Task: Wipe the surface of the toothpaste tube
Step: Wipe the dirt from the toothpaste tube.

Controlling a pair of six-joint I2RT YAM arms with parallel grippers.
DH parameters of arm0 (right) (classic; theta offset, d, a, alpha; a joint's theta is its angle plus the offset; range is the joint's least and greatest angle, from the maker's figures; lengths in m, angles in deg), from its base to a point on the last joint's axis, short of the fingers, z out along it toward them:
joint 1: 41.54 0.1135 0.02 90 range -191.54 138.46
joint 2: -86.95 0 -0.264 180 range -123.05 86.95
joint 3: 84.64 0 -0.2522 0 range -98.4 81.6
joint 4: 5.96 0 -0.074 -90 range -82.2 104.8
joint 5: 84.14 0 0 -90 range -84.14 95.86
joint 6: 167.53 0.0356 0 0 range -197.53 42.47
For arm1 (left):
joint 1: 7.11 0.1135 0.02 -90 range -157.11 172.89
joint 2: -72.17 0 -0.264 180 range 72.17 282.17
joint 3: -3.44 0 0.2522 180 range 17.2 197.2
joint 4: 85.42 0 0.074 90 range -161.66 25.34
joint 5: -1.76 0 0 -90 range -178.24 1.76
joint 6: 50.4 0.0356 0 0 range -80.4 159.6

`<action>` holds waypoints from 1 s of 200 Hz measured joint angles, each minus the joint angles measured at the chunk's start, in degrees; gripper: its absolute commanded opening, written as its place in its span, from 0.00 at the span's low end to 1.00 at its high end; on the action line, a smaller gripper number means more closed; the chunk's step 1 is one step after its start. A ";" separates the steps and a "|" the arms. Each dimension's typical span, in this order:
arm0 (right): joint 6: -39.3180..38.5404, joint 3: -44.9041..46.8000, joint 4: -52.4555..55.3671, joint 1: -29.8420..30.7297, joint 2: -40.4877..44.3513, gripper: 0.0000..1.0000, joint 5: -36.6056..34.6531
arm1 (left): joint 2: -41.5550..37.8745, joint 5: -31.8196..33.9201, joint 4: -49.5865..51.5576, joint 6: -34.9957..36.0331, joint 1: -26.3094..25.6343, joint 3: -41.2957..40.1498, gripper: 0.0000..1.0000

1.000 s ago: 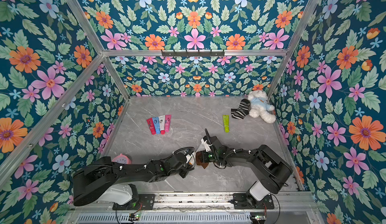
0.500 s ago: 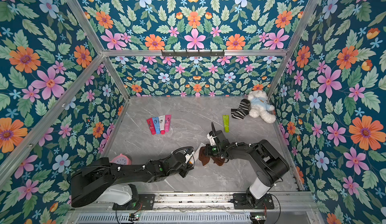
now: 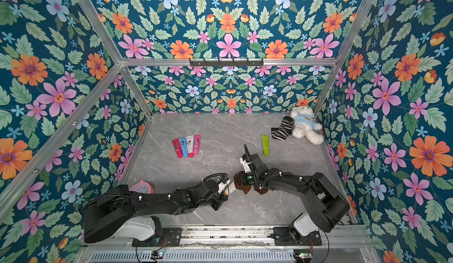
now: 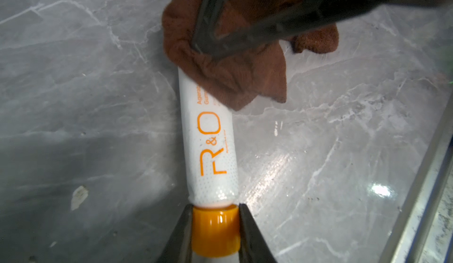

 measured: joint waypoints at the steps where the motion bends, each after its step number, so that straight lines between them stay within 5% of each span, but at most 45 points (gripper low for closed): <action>1: 0.02 -0.02 -0.02 0.09 -0.02 0.00 0.02 | 0.04 0.00 0.00 0.00 0.00 0.02 0.00; 84: 1.40 -0.70 -5.33 1.09 -6.47 0.00 4.11 | -0.33 -0.11 0.68 0.00 0.00 -0.46 0.00; 123: 1.53 1.62 -6.32 -7.93 -6.29 0.00 3.19 | -1.22 -0.07 -0.20 0.00 0.00 -0.63 0.00; 161: 0.13 1.75 1.38 -10.43 -1.33 0.00 -3.50 | -1.81 3.26 1.88 -1.99 -0.26 -0.33 0.00; 200: 0.24 4.74 8.90 -5.84 8.92 0.00 -6.64 | -3.54 11.52 6.08 -9.03 -0.07 -0.83 0.00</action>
